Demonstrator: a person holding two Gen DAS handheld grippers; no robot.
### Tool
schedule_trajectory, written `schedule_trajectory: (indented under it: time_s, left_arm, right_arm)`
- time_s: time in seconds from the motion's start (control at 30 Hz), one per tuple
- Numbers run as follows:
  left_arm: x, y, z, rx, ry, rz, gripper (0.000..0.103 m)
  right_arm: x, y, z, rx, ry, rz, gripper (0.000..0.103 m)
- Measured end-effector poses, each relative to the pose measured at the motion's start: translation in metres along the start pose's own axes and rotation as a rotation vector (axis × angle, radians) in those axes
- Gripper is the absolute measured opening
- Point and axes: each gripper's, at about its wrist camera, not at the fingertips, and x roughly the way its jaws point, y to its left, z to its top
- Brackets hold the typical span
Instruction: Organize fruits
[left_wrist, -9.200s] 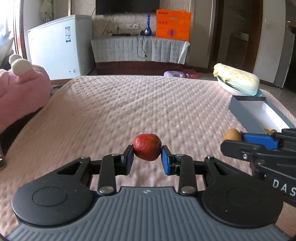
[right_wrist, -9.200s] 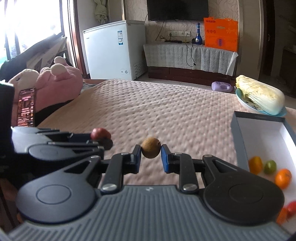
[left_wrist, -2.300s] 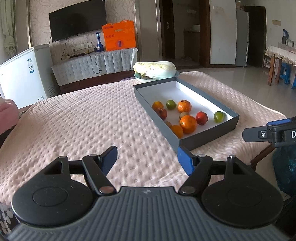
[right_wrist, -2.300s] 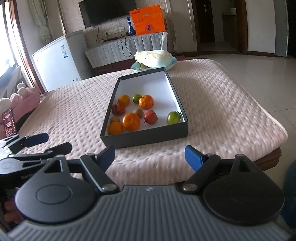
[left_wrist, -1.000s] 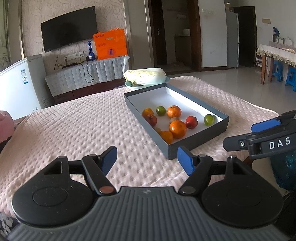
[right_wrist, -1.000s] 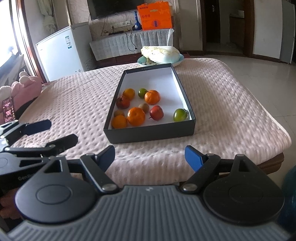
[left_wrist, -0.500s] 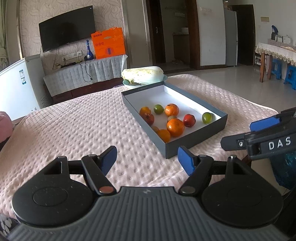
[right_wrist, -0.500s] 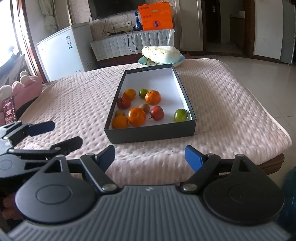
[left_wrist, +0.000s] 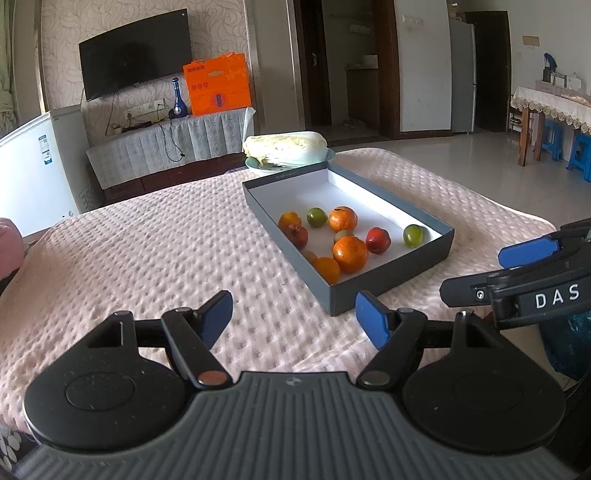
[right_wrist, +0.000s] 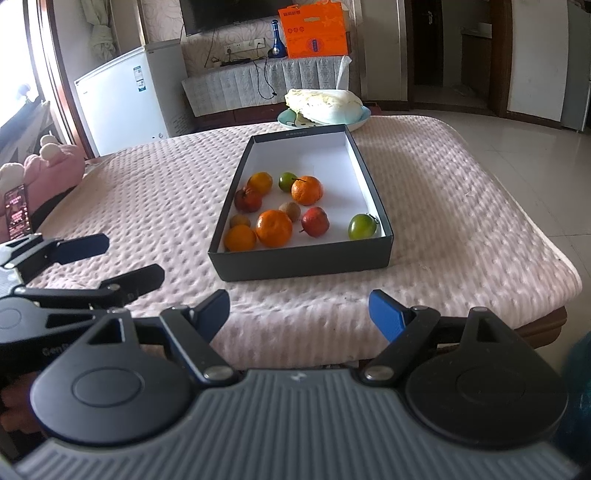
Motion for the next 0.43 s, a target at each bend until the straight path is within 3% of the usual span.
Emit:
schedule_trajectory:
  time_s: [0.43]
  left_arm:
    - [0.0019,-0.0043,-0.0011,0.024,-0.015,-0.008,0.081]
  right_arm:
    - [0.001,-0.0009,0.0008,0.005,0.004,-0.005,0.084]
